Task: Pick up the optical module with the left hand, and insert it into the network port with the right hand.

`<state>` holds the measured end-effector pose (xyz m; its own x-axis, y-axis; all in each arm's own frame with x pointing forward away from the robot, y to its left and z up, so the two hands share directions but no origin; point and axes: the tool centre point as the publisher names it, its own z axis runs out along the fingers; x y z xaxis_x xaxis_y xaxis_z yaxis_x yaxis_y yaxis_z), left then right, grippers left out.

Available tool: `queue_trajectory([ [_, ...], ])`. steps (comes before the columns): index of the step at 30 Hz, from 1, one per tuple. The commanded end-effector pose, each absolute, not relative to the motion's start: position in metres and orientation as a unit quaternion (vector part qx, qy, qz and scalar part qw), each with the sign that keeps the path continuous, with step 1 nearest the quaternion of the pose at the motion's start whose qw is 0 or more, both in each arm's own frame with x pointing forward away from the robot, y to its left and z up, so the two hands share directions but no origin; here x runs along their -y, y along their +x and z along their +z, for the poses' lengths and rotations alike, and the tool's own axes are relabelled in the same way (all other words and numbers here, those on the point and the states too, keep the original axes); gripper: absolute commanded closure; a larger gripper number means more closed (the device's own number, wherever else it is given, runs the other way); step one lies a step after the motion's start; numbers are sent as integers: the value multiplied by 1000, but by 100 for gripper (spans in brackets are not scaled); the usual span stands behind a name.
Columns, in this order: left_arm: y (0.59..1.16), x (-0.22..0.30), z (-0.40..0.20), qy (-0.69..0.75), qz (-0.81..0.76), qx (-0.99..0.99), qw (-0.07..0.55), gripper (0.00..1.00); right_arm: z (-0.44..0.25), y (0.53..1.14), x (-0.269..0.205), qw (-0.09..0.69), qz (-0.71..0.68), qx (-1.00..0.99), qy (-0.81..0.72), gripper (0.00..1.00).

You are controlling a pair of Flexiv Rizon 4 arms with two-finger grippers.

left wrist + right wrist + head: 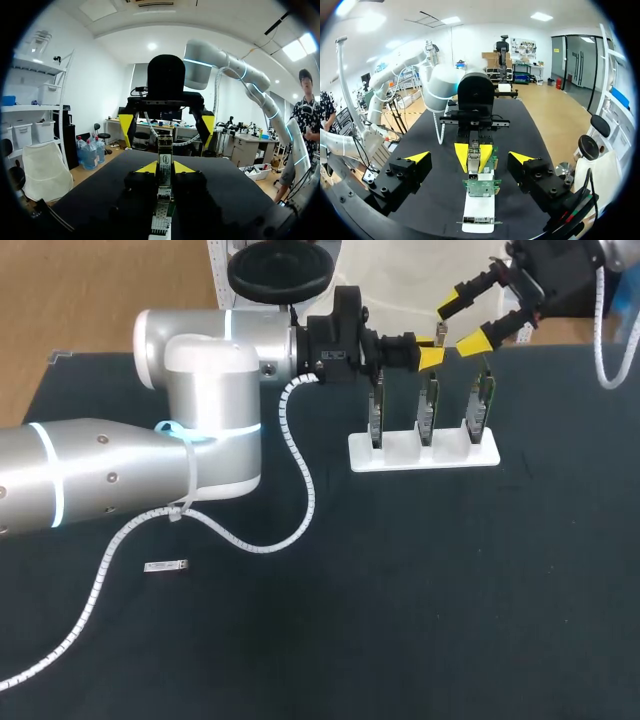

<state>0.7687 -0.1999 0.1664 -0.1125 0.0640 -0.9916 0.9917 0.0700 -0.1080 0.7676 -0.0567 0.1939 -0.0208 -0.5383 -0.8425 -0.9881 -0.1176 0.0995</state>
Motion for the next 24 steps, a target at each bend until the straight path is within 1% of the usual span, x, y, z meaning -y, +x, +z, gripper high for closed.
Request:
queue_trajectory([
  [1,770,200,167,472,-493,-560,469,100,195,765,52,291,384,-599,-640,0],
  [11,770,200,167,472,-493,-560,469,100,192,767,42,292,383,-598,-641,0],
  [24,770,200,167,472,-493,-560,469,100,194,769,40,297,375,-603,-638,0],
])
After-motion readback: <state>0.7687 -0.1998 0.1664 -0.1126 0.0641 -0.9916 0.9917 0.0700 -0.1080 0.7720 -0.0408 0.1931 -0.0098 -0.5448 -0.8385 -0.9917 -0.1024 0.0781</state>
